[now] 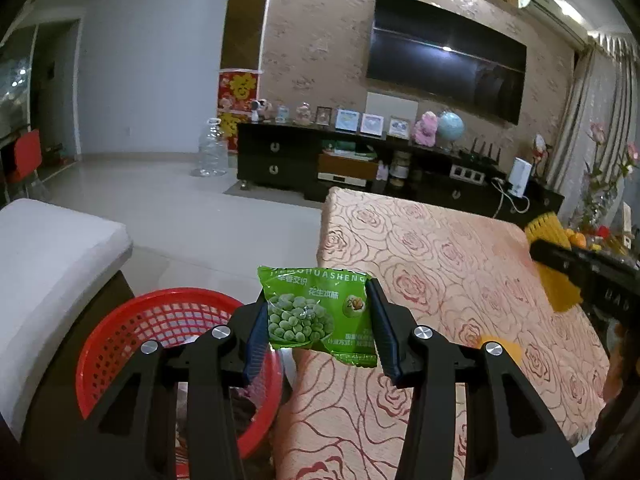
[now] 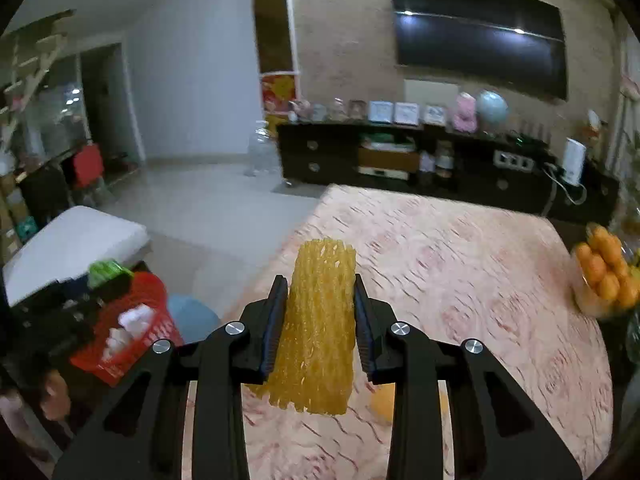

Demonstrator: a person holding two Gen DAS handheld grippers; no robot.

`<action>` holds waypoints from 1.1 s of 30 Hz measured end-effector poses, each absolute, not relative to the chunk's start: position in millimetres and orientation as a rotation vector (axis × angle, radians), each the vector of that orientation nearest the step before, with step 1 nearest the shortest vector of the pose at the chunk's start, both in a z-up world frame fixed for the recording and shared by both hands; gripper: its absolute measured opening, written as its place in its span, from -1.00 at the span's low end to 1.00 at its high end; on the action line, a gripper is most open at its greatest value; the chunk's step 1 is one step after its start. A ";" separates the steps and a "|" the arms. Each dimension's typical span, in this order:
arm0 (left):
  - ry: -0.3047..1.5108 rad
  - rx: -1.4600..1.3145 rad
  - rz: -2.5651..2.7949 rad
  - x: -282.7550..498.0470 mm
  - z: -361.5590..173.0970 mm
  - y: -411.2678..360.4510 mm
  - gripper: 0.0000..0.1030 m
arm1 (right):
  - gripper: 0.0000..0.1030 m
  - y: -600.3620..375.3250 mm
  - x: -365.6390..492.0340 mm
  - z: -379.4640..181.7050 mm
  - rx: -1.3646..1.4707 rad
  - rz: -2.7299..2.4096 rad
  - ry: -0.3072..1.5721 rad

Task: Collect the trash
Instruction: 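Carry the snack bag and foam net to the red wastebasket and open both tools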

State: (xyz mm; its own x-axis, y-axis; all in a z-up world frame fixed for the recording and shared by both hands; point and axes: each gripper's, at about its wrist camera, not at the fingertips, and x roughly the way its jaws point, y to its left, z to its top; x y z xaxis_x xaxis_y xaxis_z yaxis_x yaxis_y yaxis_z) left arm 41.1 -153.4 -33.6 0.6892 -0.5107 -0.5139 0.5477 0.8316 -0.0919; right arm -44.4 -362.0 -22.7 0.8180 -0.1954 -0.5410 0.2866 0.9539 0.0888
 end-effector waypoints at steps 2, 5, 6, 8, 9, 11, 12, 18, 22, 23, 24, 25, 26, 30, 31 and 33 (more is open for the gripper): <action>0.552 0.066 -0.578 44.3 -32.6 -150.1 -0.16 | -0.39 -354.7 -33.1 -12.7 0.147 -0.229 0.540; 0.552 0.068 -0.560 46.9 -32.8 -146.9 -0.16 | -0.39 -347.2 -23.1 -4.9 0.130 -0.190 0.519; 0.552 0.073 -0.555 47.6 -33.3 -146.4 -0.16 | -0.39 -346.0 -21.0 -4.7 0.129 -0.176 0.513; 0.553 0.086 -0.542 48.8 -35.8 -145.8 -0.16 | -0.39 -345.7 -19.3 -7.1 0.134 -0.166 0.503; 0.554 0.089 -0.536 49.9 -36.4 -145.2 -0.16 | -0.39 -346.2 -16.1 -10.7 0.134 -0.167 0.506; 0.561 0.096 -0.518 53.3 -37.3 -143.7 -0.16 | -0.39 -348.4 -8.6 -14.9 0.150 -0.155 0.525; 0.564 0.097 -0.508 55.1 -37.1 -141.9 -0.16 | -0.39 -349.3 -6.4 -16.0 0.163 -0.150 0.530; 0.552 0.160 -0.441 67.5 -23.7 -131.1 -0.16 | -0.39 -340.1 -1.4 -18.1 0.188 -0.110 0.536; 0.549 0.206 -0.391 82.8 -18.8 -118.0 -0.16 | -0.39 -330.6 3.8 -18.7 0.199 -0.077 0.542; 0.562 0.216 -0.381 88.8 -20.5 -113.0 -0.16 | -0.39 -328.3 4.9 -19.6 0.203 -0.070 0.544; 0.576 0.219 -0.370 93.9 -23.2 -108.3 -0.16 | -0.39 -325.3 7.6 -20.7 0.208 -0.057 0.549; 0.590 0.213 -0.356 99.2 -26.2 -103.4 -0.16 | -0.39 -322.6 9.9 -21.5 0.211 -0.049 0.553; 0.616 0.195 -0.345 104.8 -31.6 -96.7 -0.16 | -0.39 -319.1 13.0 -23.4 0.214 -0.038 0.559; 0.668 0.180 -0.310 115.5 -45.6 -81.8 -0.16 | -0.39 -305.1 24.3 -31.9 0.226 0.000 0.586; 0.670 0.180 -0.304 115.0 -46.5 -78.8 -0.16 | -0.39 -300.8 27.9 -34.9 0.229 0.011 0.595; 0.681 0.176 -0.293 116.2 -50.2 -71.5 -0.16 | -0.39 -292.9 35.1 -40.1 0.235 0.034 0.613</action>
